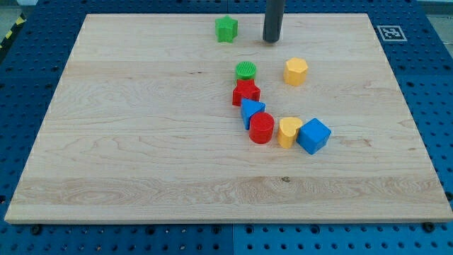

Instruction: Move the green star to the top left side

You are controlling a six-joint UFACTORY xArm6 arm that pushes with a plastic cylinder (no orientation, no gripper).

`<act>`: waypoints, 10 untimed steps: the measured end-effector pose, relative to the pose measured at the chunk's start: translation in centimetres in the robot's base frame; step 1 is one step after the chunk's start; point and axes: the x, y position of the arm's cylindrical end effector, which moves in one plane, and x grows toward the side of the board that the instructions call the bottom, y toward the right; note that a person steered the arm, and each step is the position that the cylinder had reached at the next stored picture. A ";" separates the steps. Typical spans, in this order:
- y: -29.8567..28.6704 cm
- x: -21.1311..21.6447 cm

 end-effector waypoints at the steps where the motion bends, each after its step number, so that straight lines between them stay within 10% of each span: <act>1: -4.3 -0.3; 10: -20.3 -0.9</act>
